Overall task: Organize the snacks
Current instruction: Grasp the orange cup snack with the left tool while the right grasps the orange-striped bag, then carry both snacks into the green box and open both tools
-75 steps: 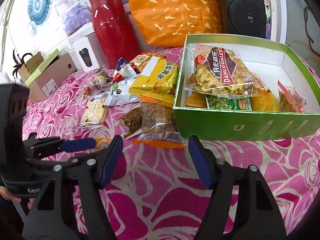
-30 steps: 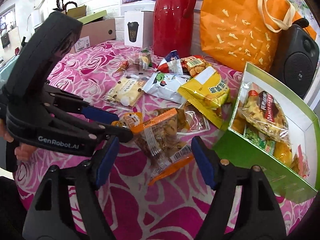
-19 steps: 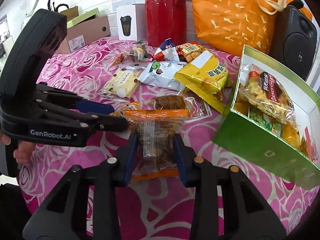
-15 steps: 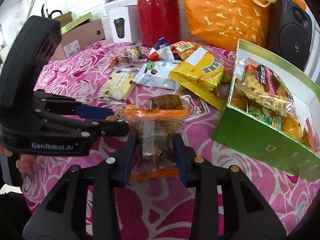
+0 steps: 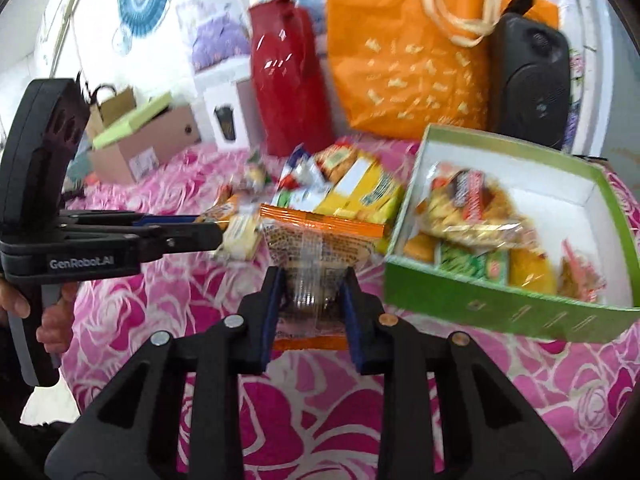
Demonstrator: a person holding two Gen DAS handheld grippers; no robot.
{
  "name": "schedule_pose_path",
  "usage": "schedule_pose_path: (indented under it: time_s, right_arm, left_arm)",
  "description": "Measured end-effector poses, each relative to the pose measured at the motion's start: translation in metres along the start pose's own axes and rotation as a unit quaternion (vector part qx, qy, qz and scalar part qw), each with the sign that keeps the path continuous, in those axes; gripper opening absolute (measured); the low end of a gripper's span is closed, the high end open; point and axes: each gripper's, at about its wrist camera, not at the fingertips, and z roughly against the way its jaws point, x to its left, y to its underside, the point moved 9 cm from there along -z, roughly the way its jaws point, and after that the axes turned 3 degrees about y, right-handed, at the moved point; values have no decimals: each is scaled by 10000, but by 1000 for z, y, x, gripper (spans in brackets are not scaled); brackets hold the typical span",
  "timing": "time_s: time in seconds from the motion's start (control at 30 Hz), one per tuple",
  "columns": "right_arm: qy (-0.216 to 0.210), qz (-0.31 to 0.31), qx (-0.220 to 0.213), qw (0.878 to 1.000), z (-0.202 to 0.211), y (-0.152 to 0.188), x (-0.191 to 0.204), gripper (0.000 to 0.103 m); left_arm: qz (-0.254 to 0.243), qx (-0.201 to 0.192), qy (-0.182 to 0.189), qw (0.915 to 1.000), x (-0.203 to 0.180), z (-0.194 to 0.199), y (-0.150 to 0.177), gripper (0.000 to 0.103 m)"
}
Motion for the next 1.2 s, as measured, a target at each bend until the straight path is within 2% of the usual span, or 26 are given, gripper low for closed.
schedule_pose_path:
  time_s: [0.1,0.17,0.33,0.57,0.77,1.0,1.07,1.1,1.13,1.17,1.2]
  right_arm:
    - [311,-186,-308,9989,21,-15,-23,32]
    - [684,-277,-445,9963,34,-20,-45,32]
    - [1417,-688,-513,9862,54,-16,-103,32]
    - [2037,-1171,-505,9707,72,-7,-170,32]
    - [2183,-1359,-450,9653,64,-5,-205,33]
    - [2087,-1440,-387,9665,43,-9,-221,33]
    - [1951,-1424,-367,9697,36,-8,-222,36]
    - [1915,-1379,-387,9710,34,-8,-222,50]
    - [1925,-1302,-436,9716,34,-8,-222,82]
    - [1969,-1241,-493,9713,36,-8,-222,96]
    - [2024,-1174,-589,9705,39,-8,-222,102]
  left_arm:
    - [-233,-126,258,9993,-29,3,-21,27]
    - [-379,-136,376,9985,-48,-2,-30,27]
    - [-747,-52,691,9948,-95,-29,-48,27]
    - [-1037,269,1047,9887,-153,-77,-60,27]
    - [-1210,448,1128,9852,-181,-111,-70,27]
    - [-1194,672,1115,9843,-188,-142,-71,28]
    - [-1215,628,1055,9850,-188,-146,-72,36]
    - [-1235,528,886,9870,-185,-147,-73,41]
    - [-1267,462,744,9881,-181,-147,-74,65]
    - [-1291,357,570,9893,-176,-146,-76,85]
    - [-1285,136,320,9911,-168,-142,-78,87]
